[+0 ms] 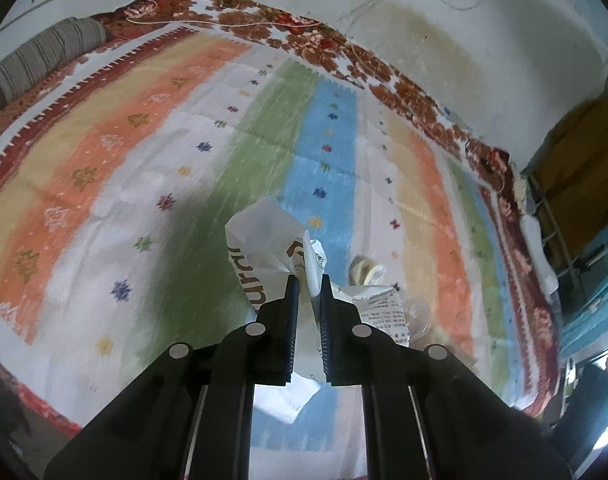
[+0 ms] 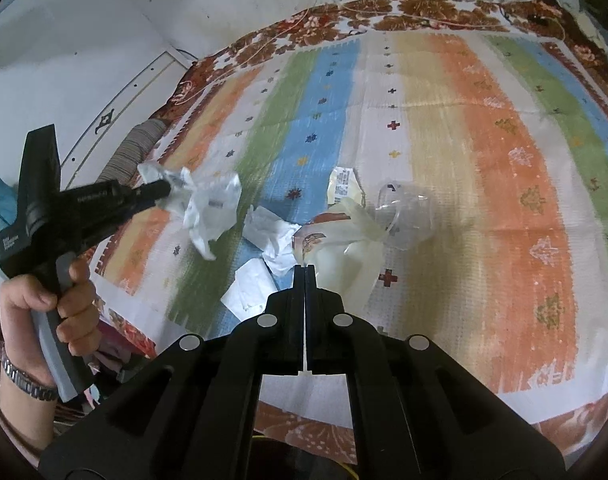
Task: Collect trash
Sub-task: 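Lift the white wrapper with the left gripper while the right gripper lifts the clear bag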
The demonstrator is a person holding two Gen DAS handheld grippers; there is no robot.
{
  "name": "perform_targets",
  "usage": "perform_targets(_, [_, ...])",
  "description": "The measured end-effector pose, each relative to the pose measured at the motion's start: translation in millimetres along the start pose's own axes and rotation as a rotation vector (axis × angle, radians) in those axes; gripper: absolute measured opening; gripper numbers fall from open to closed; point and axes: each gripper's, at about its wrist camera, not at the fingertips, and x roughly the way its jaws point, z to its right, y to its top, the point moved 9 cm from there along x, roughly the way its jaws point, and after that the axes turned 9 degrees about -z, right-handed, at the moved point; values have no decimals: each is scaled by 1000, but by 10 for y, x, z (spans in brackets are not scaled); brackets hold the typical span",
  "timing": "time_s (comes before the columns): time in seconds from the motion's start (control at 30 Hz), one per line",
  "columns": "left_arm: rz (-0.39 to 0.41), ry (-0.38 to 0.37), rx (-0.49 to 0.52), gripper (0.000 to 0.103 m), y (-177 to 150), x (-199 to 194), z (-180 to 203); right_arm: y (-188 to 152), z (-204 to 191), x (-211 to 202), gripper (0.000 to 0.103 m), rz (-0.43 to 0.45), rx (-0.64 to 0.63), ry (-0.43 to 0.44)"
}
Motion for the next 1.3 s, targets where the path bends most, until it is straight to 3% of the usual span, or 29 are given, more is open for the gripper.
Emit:
perform_targets(0.23, [14, 5, 5, 9, -103, -226, -71, -115, -90, -215, 0, 35, -9, -9])
perform_targets(0.33, [10, -14, 13, 9, -176, -310, -44, -162, -161, -386, 0, 68, 5, 37])
perform_targets(0.5, [8, 28, 102, 9, -352, -429, 76, -236, -270, -591, 0, 119, -21, 25])
perform_targets(0.73, [48, 8, 170, 9, -581, -751, 259, -370, -400, -743, 0, 153, -96, -43])
perform_targets(0.97, [89, 21, 265, 9, -890, -1030, 464, -571, -578, -971, 0, 206, -133, -27])
perform_targets(1.17, [151, 127, 367, 9, -1084, -1182, 557, -834, -704, -1105, 0, 236, -164, -51])
perform_targets(1.3, [188, 143, 384, 9, -1201, -1276, 586, -990, -757, -1152, 0, 236, -176, -45])
